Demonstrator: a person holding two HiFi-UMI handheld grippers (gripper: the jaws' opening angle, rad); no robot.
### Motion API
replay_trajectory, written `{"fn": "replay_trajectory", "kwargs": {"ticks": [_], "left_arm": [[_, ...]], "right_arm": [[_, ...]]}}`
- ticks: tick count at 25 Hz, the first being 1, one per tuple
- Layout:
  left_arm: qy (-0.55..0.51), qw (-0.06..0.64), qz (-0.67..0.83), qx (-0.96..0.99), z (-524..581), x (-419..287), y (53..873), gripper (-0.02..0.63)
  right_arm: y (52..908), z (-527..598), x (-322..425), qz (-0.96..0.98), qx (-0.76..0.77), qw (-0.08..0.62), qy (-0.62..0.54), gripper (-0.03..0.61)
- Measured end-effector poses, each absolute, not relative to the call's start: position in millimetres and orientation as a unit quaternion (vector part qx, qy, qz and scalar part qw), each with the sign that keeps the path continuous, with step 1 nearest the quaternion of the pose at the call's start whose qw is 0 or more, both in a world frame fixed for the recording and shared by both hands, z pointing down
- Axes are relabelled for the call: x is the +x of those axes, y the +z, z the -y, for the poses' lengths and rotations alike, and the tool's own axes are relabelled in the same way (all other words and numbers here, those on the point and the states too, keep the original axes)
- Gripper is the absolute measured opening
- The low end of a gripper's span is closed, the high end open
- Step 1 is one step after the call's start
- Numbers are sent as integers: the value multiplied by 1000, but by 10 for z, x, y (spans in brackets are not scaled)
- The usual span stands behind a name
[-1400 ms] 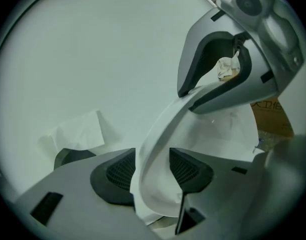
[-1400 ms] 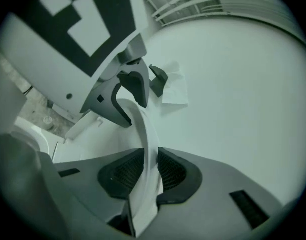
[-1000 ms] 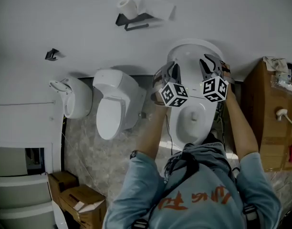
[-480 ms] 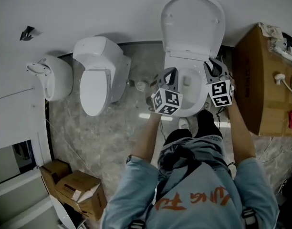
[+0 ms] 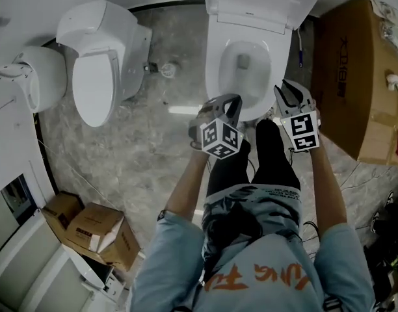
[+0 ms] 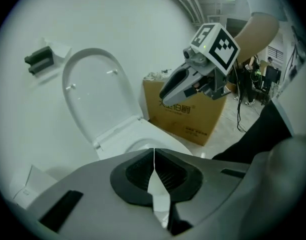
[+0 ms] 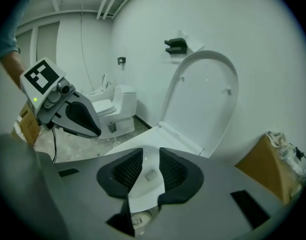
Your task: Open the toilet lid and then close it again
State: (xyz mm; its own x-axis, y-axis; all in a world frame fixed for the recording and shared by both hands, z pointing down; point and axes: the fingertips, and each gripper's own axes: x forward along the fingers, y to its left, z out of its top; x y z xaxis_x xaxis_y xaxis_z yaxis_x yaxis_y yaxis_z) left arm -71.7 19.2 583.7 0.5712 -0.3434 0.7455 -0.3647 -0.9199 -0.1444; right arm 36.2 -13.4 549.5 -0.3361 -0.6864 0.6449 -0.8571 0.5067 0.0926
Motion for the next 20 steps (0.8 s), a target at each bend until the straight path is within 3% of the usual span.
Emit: {"fn": "replay_trajectory", "kwargs": {"ticks": [5,9,13,17,20], "left_arm": [[463,35,138,875,-645,-811,6684,47],[500,34,78,862,-831,-878,7251,219],[539,17,18,842,-983,-885,7718,316],[559,-1,-23,829,-1092,-861,8060,339],[565,-14,-43,824,-1127,-884,8277,337]], "right_arm": [[6405,-433,61,824,388,377,169,183],[6996,-788,-161,838,306,420,167,226],[7477,-1019,-307,846,226,461,144,270],[7898,-1172,-442,849,147,496,109,313],[8180,-1200,-532,849,104,511,92,307]]}}
